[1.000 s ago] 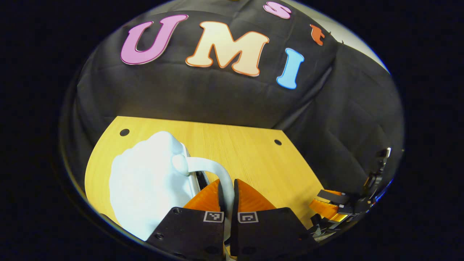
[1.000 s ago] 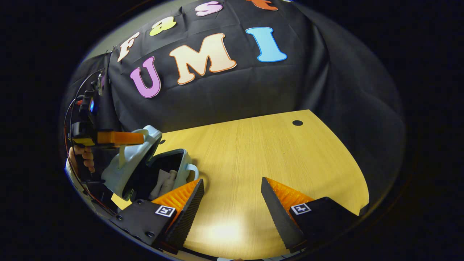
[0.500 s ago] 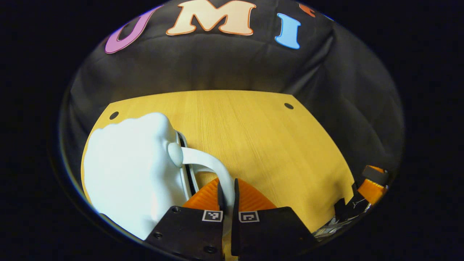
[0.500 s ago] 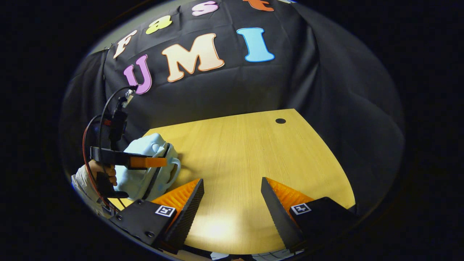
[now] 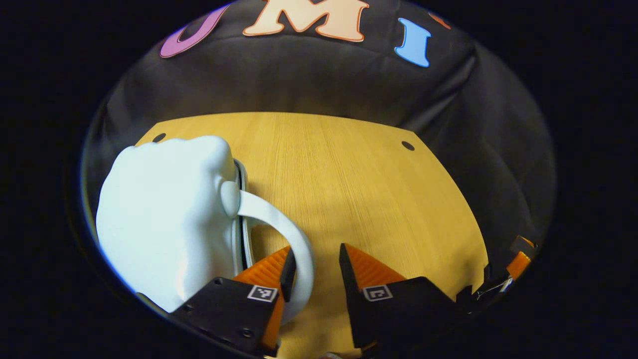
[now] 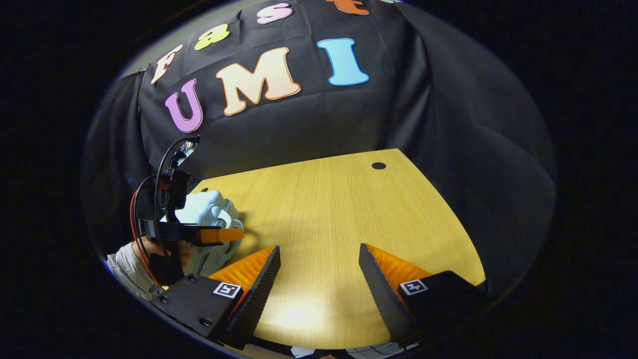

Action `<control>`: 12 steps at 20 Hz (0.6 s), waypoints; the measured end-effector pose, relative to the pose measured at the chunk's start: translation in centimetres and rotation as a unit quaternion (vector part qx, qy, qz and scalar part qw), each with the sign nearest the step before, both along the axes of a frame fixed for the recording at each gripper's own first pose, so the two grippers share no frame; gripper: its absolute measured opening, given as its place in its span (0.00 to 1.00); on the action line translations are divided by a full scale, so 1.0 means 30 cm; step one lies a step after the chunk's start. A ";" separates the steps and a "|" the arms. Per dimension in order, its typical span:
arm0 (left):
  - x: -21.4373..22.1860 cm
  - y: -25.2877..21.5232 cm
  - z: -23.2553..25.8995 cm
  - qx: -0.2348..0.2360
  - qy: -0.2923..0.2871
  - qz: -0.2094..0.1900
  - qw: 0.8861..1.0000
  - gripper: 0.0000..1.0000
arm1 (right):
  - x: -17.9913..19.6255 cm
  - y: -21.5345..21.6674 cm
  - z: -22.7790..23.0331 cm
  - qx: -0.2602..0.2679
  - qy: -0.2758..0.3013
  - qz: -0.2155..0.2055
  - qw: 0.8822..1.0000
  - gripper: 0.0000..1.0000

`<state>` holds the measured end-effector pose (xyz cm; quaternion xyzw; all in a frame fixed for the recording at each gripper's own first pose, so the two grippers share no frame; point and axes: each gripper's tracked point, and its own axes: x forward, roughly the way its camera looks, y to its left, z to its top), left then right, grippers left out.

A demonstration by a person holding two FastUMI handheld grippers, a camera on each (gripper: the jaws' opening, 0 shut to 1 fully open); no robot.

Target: First open the suitcase, pack the skin care products into it, and then close the suitcase.

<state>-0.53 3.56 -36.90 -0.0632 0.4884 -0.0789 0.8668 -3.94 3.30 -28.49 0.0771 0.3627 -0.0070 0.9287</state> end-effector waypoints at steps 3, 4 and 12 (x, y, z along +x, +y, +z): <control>0.076 -0.008 0.166 0.029 -0.108 0.016 0.994 0.83 | 0.045 -0.027 0.079 -0.008 -0.044 0.010 0.999 0.99; 0.099 -0.006 0.240 0.038 -0.147 0.026 0.988 0.93 | 0.062 -0.035 0.112 -0.011 -0.064 0.014 0.998 0.99; 0.087 -0.032 0.760 0.102 -0.332 0.065 0.936 0.95 | 0.188 -0.102 0.551 -0.024 -0.265 0.030 0.963 0.99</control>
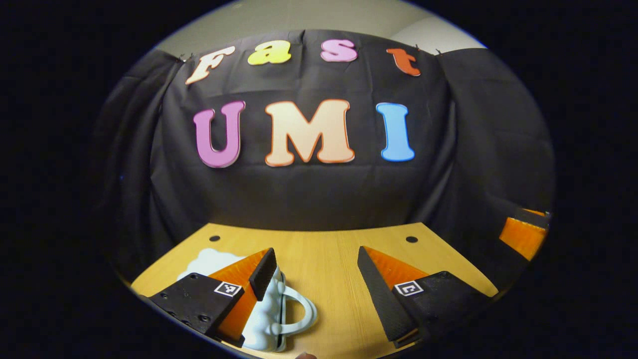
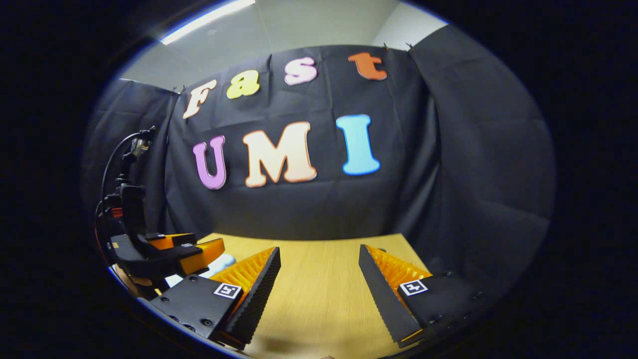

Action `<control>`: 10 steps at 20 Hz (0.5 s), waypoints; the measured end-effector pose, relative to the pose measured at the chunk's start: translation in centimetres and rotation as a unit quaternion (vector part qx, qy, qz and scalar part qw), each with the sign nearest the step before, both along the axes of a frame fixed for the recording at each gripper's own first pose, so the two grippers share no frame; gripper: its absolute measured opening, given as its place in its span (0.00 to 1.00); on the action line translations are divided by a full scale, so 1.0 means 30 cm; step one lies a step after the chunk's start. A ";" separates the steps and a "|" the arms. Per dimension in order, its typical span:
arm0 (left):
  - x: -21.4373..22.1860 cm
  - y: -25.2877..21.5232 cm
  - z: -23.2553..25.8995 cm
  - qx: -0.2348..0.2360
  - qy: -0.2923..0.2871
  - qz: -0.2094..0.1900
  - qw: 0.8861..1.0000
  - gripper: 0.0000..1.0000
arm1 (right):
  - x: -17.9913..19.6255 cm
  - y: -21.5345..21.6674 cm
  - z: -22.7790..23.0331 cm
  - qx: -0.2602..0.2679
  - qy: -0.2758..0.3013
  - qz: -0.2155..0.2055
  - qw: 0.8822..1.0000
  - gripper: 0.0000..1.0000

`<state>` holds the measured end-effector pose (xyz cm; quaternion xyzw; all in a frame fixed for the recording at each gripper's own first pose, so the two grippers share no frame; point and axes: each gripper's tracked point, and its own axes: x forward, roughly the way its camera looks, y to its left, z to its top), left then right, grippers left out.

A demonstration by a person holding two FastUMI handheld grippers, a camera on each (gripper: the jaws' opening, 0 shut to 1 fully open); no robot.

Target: First open the suitcase, pack the skin care products into it, and then close the suitcase.

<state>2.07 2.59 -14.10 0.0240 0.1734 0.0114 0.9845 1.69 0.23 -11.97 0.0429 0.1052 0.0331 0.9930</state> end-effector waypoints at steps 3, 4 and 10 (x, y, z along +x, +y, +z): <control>0.009 -0.007 0.102 0.006 -0.031 -0.008 0.999 0.95 | -0.001 0.022 0.114 0.006 -0.044 0.004 0.999 0.99; 0.012 -0.015 0.138 0.005 -0.038 -0.015 0.999 0.95 | 0.000 0.036 0.149 0.007 -0.058 0.005 0.998 0.99; 0.015 -0.024 0.235 0.018 -0.069 -0.047 0.996 0.94 | -0.016 0.127 0.252 0.007 -0.088 0.005 0.996 0.98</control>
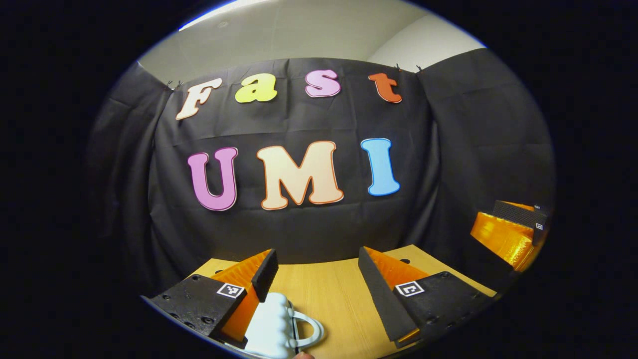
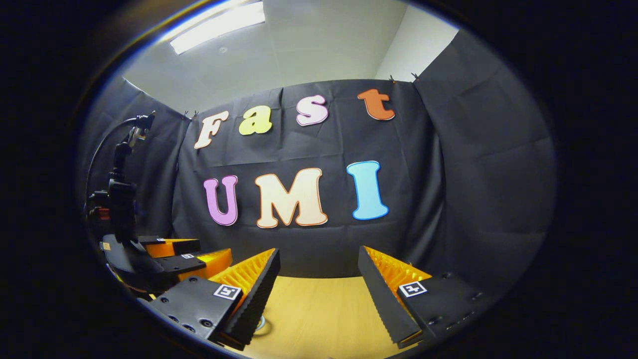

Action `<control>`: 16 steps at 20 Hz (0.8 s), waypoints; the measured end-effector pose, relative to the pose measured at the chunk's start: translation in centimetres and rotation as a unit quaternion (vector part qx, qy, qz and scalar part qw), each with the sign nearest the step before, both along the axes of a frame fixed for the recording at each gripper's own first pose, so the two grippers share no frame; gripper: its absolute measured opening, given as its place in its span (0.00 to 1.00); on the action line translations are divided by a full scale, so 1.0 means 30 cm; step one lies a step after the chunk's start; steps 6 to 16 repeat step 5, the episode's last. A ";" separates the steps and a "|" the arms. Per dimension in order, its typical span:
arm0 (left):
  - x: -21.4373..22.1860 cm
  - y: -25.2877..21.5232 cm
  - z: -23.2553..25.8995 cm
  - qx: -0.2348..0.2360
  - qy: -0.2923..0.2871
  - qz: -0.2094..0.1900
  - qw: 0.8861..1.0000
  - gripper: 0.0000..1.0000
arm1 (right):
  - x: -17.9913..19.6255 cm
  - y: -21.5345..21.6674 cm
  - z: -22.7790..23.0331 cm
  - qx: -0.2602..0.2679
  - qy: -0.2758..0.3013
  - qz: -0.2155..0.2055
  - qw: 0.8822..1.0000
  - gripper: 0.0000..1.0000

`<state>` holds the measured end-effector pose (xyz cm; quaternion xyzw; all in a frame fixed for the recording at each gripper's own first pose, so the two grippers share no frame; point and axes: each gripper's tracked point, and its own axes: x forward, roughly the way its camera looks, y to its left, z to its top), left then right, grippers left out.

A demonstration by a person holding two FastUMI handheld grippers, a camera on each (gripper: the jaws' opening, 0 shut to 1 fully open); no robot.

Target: First open the suitcase, pack the skin care products into it, and then close the suitcase.

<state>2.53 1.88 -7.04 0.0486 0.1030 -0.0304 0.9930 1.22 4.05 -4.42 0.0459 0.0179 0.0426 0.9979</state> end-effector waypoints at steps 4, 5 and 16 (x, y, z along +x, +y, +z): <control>-0.007 0.001 0.057 -0.011 -0.016 -0.019 1.000 0.94 | -0.026 0.021 0.086 -0.004 -0.024 -0.017 1.000 0.98; -0.008 0.004 0.066 -0.014 -0.017 -0.021 1.000 0.94 | -0.035 0.024 0.099 -0.010 -0.029 -0.020 0.999 0.99; -0.008 0.004 0.066 -0.014 -0.017 -0.021 1.000 0.94 | -0.035 0.024 0.099 -0.010 -0.029 -0.020 0.999 0.99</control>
